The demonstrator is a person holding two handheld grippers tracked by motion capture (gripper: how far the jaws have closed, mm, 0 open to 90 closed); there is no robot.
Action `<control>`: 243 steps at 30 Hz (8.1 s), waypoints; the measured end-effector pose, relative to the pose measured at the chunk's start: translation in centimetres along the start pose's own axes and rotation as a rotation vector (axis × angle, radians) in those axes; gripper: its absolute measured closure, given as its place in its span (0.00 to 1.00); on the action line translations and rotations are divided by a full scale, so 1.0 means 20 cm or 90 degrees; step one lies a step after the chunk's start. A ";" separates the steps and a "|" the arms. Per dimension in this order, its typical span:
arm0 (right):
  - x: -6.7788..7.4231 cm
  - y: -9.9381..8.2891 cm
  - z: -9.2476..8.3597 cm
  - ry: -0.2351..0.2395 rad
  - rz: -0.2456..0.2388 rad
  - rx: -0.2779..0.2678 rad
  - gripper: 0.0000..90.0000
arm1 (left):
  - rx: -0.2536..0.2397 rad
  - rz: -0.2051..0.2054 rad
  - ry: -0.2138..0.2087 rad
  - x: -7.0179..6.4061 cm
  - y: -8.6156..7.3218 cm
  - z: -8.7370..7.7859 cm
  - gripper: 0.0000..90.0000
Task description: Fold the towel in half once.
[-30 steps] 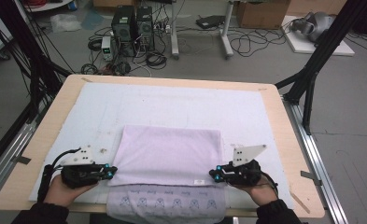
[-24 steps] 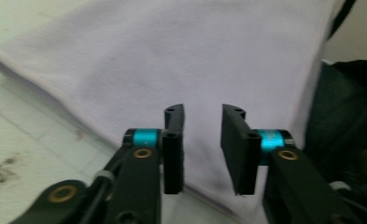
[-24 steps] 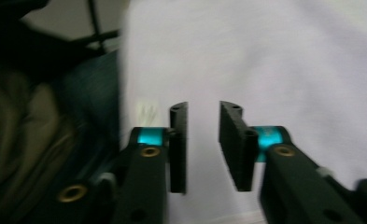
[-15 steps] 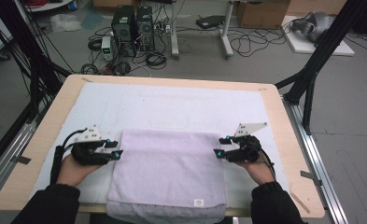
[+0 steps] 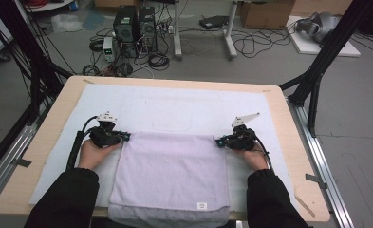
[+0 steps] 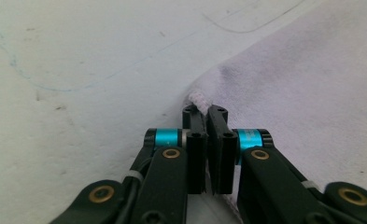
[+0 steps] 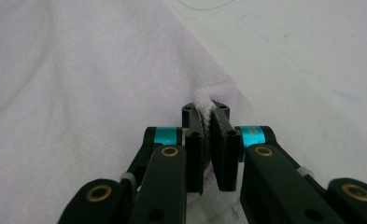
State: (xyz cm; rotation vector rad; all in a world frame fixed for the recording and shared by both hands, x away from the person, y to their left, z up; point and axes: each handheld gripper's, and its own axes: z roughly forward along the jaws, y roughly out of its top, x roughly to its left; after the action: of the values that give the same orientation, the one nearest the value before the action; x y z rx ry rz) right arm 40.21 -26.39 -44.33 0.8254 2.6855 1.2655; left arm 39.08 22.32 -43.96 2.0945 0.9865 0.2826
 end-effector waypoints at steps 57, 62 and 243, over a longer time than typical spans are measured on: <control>0.43 -0.06 -0.08 0.021 -0.082 0.013 0.97 | -0.034 0.116 -0.035 -0.26 -0.18 -0.26 0.99; 0.52 -0.01 -0.20 0.030 -0.099 -0.025 0.97 | -0.067 0.120 -0.035 -0.30 -0.19 -0.42 0.99; 0.50 -0.14 -0.13 0.025 -0.061 -0.065 0.53 | -0.067 0.109 -0.035 -0.42 -0.31 -0.37 0.54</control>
State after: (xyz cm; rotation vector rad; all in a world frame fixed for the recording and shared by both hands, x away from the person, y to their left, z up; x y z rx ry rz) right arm 29.67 -24.77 -43.01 0.6580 2.6285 1.3981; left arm 26.40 22.79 -42.72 2.0816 0.7447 0.3552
